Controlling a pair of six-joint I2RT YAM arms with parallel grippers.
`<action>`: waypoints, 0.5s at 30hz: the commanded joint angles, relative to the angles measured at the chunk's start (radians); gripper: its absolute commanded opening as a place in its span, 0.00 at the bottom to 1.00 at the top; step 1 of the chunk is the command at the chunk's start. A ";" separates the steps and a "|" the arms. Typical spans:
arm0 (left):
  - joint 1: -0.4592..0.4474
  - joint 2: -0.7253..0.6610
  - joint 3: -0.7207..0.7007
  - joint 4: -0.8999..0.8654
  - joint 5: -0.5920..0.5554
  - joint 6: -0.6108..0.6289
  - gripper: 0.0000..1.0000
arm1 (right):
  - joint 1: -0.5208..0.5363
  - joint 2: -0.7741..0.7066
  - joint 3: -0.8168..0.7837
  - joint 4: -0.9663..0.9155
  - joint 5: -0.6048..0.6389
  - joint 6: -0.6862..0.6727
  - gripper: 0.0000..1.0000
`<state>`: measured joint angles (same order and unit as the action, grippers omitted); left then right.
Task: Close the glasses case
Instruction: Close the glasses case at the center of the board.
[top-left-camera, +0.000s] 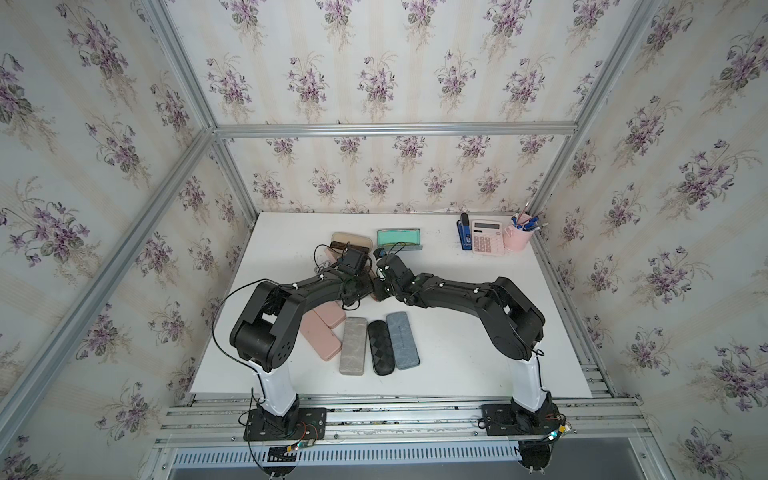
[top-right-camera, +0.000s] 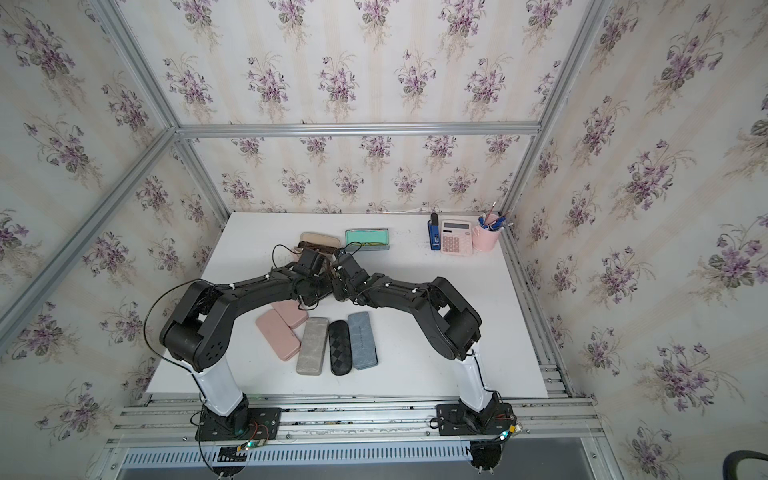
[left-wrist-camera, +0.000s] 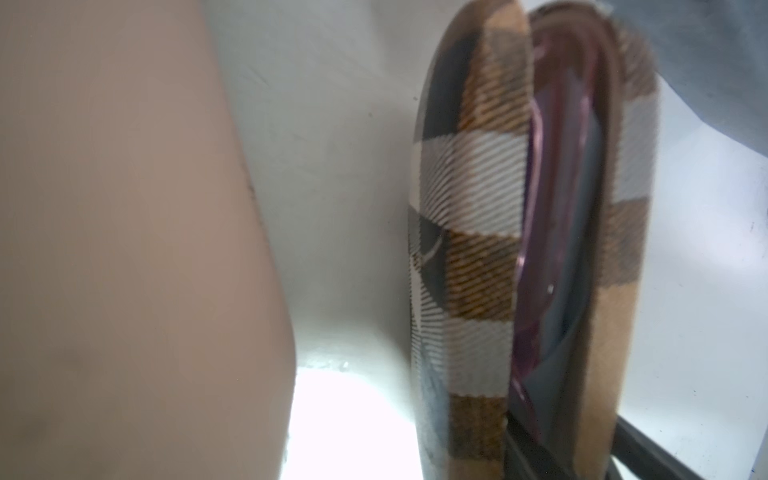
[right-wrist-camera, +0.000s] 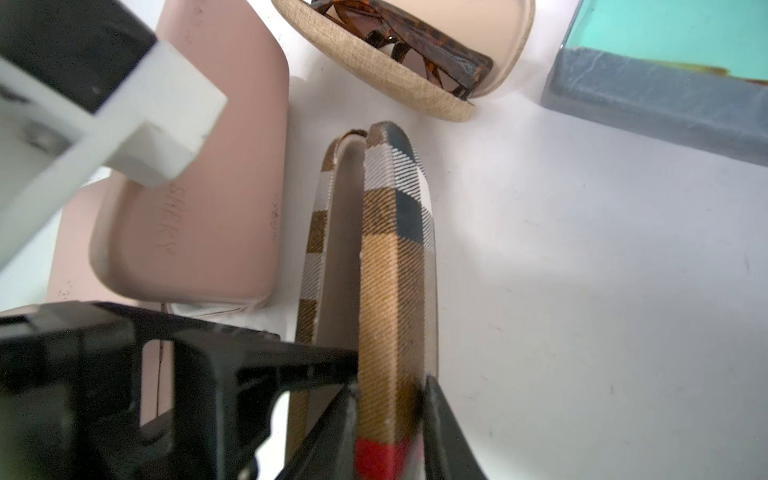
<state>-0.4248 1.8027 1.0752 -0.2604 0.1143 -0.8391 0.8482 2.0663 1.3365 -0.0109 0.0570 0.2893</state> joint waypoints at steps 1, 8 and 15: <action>-0.023 -0.041 0.023 0.272 0.299 -0.010 0.72 | 0.029 0.031 -0.024 -0.180 -0.150 -0.006 0.22; -0.052 -0.013 0.056 0.286 0.303 -0.005 0.73 | 0.029 -0.011 -0.045 -0.196 -0.072 -0.018 0.19; -0.074 0.004 0.056 0.341 0.297 -0.030 0.77 | 0.028 -0.065 -0.070 -0.242 0.021 -0.051 0.17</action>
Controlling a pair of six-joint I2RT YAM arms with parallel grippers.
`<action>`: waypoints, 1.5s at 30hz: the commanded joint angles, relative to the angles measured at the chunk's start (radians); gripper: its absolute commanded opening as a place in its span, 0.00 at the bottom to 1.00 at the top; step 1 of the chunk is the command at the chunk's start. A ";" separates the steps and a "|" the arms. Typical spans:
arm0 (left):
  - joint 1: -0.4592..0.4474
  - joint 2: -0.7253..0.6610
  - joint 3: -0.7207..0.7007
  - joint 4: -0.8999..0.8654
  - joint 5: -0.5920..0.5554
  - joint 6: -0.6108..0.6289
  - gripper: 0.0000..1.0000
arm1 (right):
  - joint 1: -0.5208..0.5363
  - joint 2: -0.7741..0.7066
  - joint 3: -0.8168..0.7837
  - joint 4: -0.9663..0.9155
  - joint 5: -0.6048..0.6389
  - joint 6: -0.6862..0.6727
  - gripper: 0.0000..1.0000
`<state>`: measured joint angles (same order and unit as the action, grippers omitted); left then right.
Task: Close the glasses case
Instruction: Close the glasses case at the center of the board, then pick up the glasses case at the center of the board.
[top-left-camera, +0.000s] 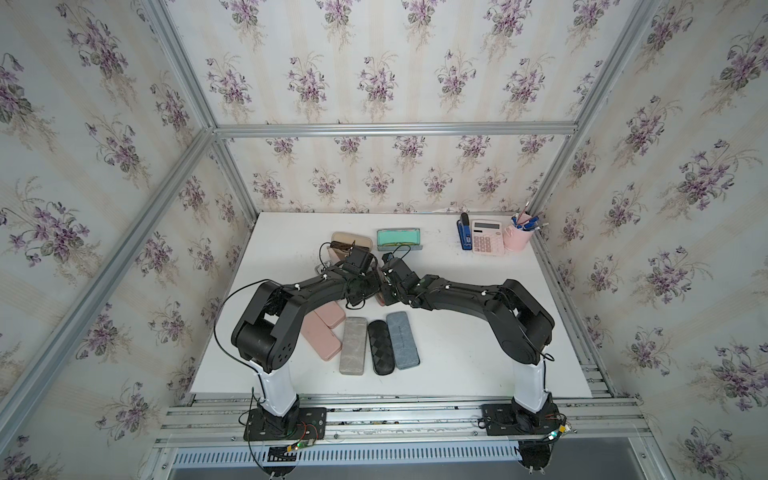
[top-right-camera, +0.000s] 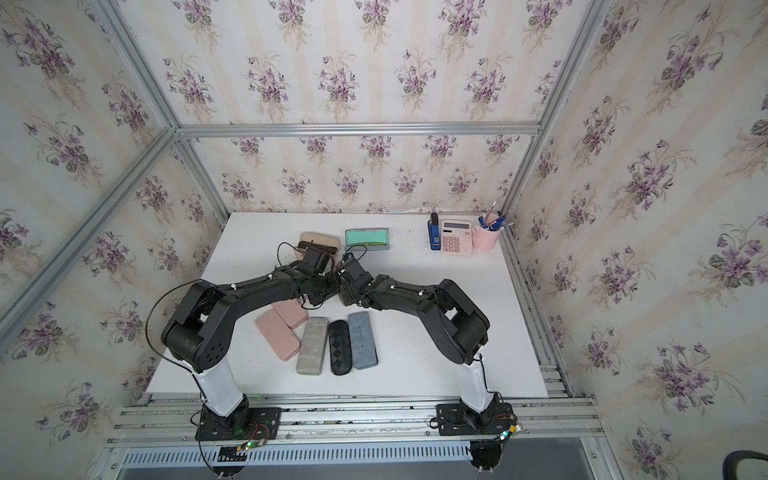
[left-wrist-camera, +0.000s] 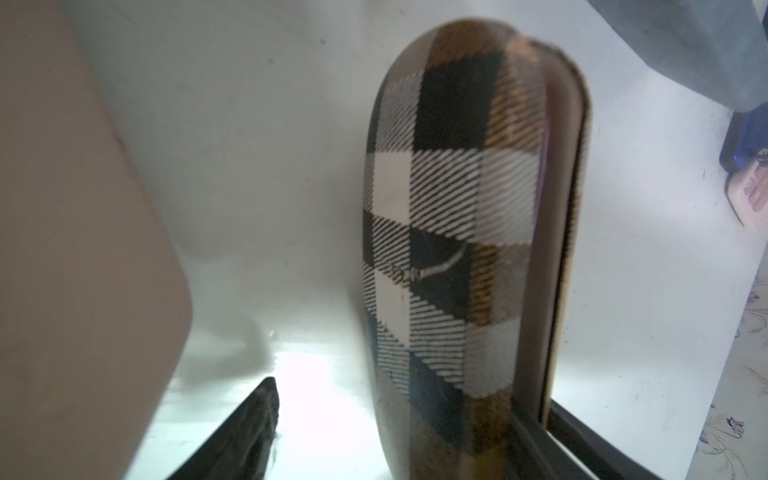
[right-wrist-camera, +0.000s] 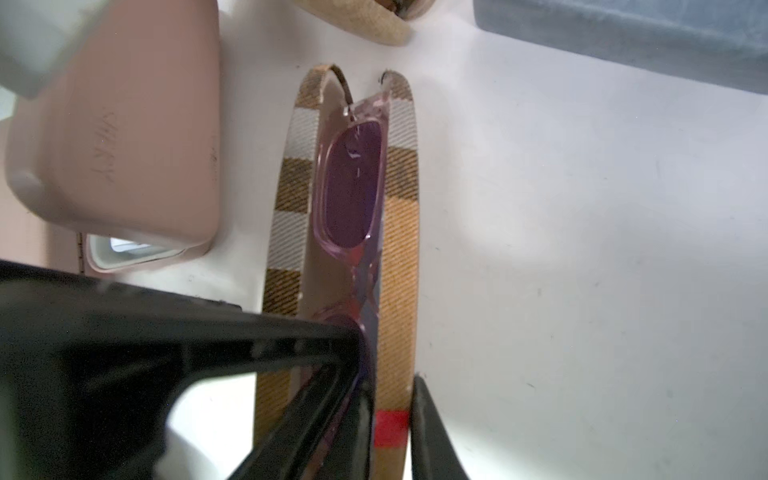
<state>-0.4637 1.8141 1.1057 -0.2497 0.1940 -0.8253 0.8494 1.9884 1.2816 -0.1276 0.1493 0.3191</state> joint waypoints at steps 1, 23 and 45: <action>-0.035 -0.009 0.022 0.341 0.219 -0.050 0.79 | 0.027 0.005 -0.020 -0.125 -0.070 -0.085 0.17; -0.023 -0.231 -0.085 0.378 0.120 -0.080 1.00 | 0.024 -0.082 -0.033 -0.140 -0.059 -0.083 0.29; 0.011 -0.254 -0.116 0.165 0.006 -0.071 0.72 | -0.067 -0.244 -0.118 -0.084 -0.198 -0.166 0.69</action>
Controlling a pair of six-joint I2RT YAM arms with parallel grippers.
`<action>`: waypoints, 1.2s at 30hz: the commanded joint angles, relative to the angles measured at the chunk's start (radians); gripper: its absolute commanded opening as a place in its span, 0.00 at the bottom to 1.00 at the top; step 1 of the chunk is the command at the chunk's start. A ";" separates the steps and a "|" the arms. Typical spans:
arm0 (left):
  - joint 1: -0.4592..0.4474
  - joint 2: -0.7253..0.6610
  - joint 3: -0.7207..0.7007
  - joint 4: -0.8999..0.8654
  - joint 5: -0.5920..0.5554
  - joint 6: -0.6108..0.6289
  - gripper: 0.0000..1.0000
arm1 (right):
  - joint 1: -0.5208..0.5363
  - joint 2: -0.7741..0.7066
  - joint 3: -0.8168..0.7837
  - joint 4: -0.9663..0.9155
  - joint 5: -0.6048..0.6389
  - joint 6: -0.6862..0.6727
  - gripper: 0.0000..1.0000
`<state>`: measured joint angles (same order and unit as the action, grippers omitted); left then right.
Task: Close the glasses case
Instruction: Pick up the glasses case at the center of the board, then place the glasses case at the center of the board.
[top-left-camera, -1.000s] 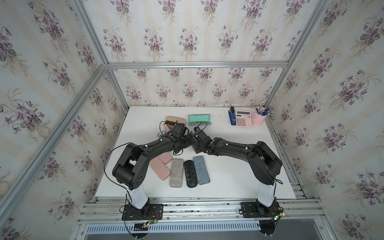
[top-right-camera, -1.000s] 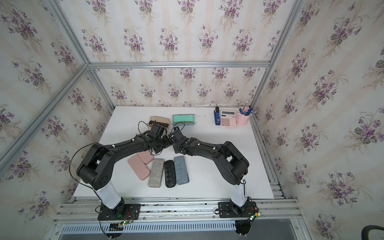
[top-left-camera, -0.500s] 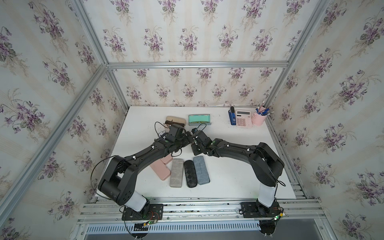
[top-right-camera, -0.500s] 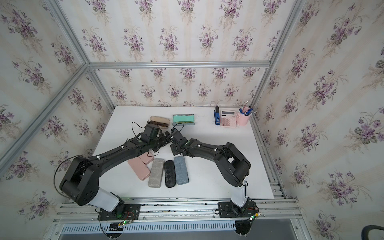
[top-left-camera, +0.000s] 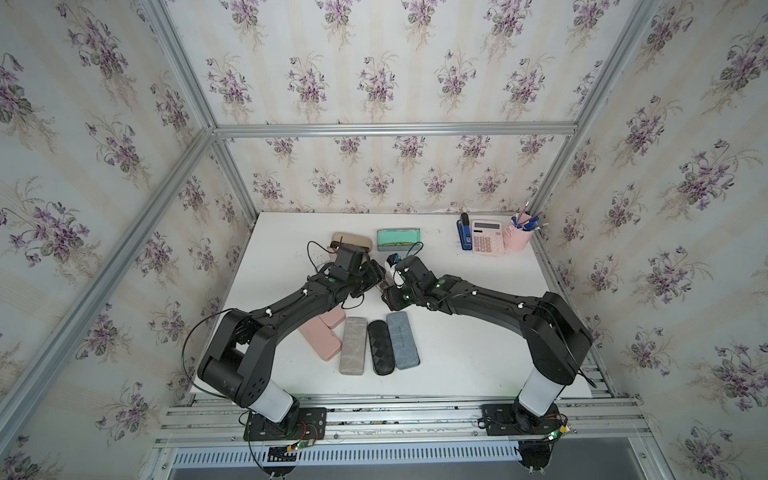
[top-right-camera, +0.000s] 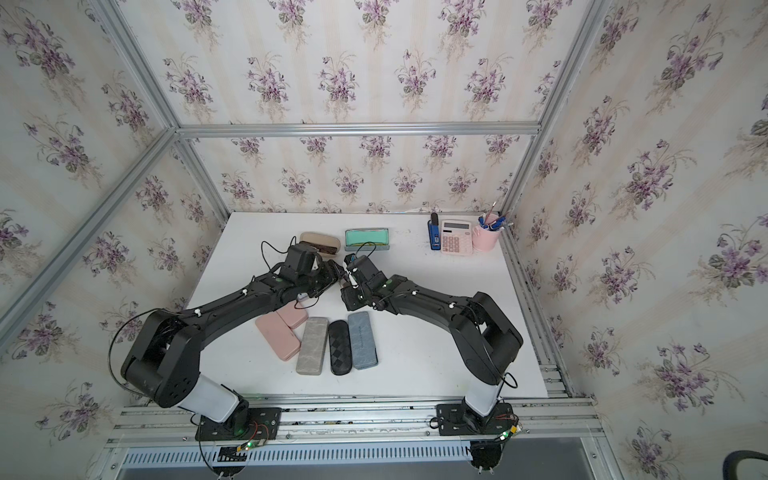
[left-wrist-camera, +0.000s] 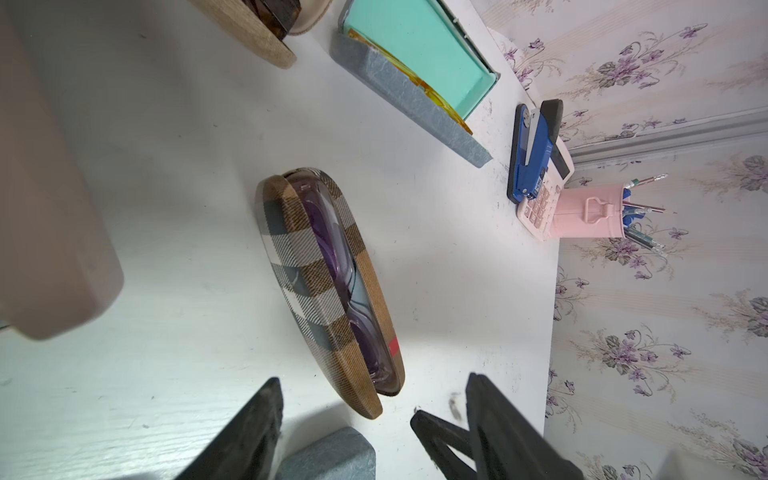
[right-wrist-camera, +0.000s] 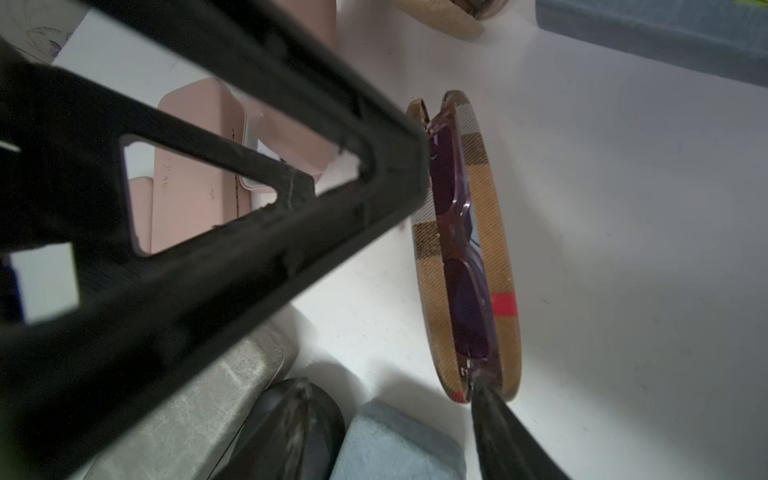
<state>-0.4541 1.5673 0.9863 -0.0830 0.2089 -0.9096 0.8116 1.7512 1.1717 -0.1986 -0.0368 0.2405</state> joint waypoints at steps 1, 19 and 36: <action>0.002 -0.007 0.003 -0.007 -0.012 0.017 0.72 | -0.038 0.000 -0.009 -0.008 -0.015 -0.113 0.71; 0.003 -0.082 0.005 -0.139 -0.113 0.116 0.95 | -0.069 0.214 0.150 -0.060 -0.020 -0.210 0.57; 0.003 -0.118 -0.024 -0.139 -0.105 0.139 0.97 | -0.048 0.142 0.101 -0.059 0.117 -0.195 0.09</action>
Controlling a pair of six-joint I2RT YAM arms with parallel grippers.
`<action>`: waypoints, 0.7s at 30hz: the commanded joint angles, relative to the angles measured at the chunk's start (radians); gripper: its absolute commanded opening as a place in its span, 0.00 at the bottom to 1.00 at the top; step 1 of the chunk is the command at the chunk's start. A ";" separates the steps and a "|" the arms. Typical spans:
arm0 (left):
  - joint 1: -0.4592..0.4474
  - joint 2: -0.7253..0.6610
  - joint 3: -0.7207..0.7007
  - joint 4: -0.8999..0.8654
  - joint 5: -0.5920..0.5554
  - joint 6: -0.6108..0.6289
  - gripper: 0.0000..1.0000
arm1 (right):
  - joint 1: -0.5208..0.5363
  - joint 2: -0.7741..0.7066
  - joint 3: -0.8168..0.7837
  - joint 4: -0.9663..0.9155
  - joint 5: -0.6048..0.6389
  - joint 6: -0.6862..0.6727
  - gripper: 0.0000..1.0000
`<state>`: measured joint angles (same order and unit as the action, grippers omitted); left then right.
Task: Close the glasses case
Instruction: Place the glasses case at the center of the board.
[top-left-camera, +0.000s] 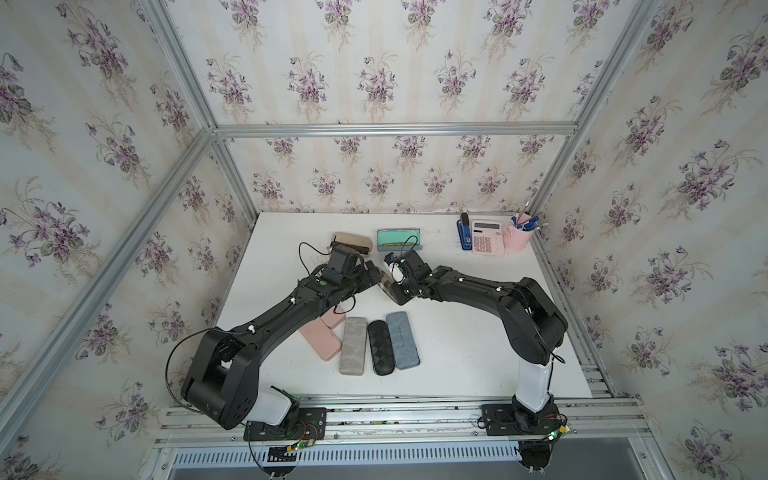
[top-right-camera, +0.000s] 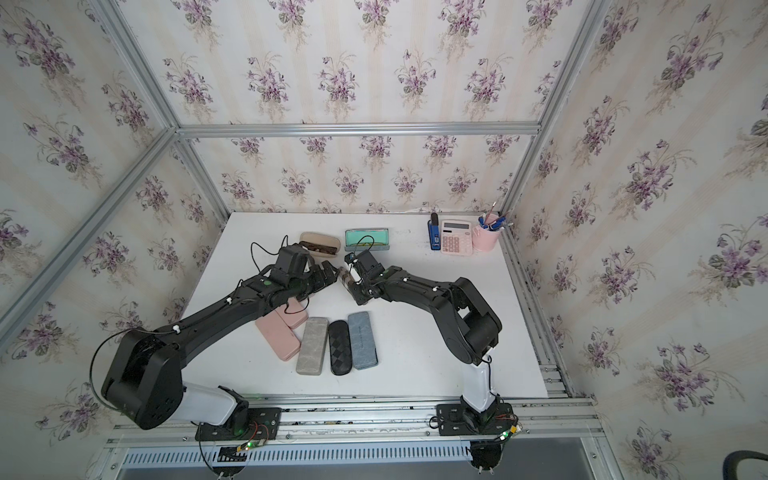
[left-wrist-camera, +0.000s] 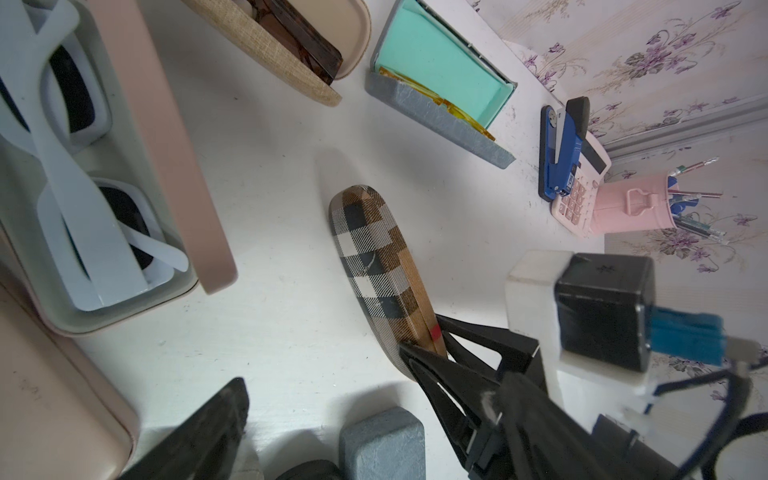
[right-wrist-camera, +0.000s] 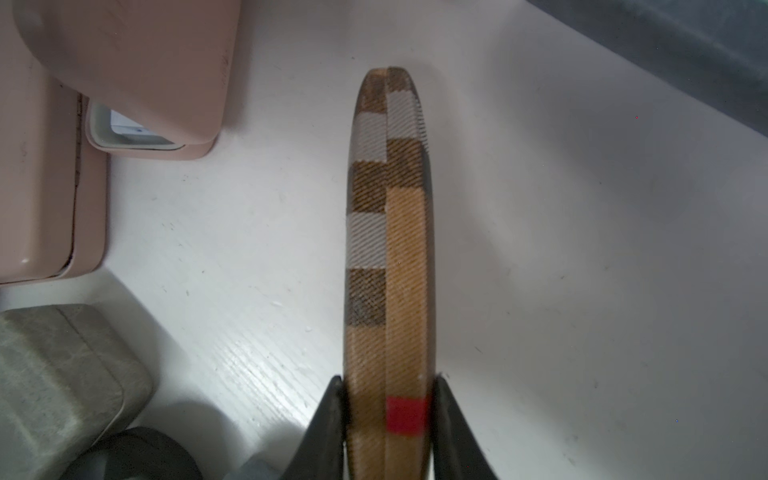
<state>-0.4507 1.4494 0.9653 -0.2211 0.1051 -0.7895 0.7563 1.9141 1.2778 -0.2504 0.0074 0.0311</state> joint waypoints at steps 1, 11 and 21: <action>0.000 0.000 -0.004 -0.001 -0.001 0.020 0.97 | 0.012 -0.032 -0.012 -0.006 0.105 0.019 0.08; -0.003 -0.025 0.003 -0.028 0.039 0.054 1.00 | 0.079 -0.147 -0.128 -0.072 0.519 0.053 0.06; -0.011 -0.129 -0.006 -0.097 0.044 0.097 1.00 | 0.260 -0.195 -0.318 -0.350 0.715 0.450 0.09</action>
<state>-0.4614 1.3373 0.9607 -0.2897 0.1421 -0.7200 0.9718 1.7336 0.9924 -0.4789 0.6807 0.3138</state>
